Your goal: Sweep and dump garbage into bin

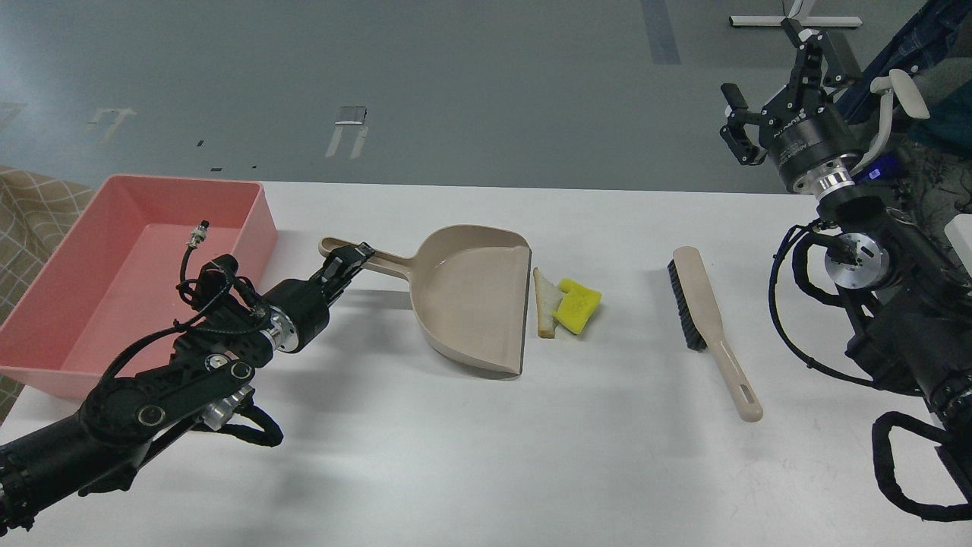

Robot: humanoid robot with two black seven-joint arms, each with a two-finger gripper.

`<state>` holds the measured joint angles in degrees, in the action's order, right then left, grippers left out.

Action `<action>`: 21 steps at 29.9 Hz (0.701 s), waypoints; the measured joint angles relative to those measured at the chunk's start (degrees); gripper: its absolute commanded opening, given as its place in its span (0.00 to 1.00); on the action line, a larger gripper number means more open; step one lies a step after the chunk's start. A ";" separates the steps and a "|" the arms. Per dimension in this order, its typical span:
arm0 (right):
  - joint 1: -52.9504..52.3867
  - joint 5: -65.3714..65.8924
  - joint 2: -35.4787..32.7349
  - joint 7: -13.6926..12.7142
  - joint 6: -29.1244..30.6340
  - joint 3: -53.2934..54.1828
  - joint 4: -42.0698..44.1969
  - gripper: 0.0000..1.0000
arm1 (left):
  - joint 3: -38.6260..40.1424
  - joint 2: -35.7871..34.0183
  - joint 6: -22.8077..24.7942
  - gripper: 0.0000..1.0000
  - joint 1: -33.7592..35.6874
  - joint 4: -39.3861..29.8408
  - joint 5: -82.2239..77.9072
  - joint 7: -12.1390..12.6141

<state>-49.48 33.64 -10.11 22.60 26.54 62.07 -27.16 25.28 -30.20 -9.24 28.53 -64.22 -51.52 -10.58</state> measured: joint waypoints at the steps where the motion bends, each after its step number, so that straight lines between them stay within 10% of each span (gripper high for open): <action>1: -0.01 0.00 -0.10 0.00 0.00 0.00 0.00 1.00 | 0.04 0.07 0.00 0.00 0.01 -0.01 0.06 -0.04; 13: 0.02 -0.07 -5.15 -0.49 0.08 -2.35 -2.63 1.00 | 0.83 -0.49 0.10 0.00 0.67 -0.63 0.56 -0.47; 21: 0.13 0.62 -20.25 -1.16 -3.24 -20.31 -17.04 1.00 | 1.49 -0.86 0.20 0.00 0.83 -0.74 2.02 -0.53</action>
<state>-49.35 34.26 -30.36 21.44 23.30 41.77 -44.20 26.77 -31.06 -9.04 29.35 -64.96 -49.51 -11.11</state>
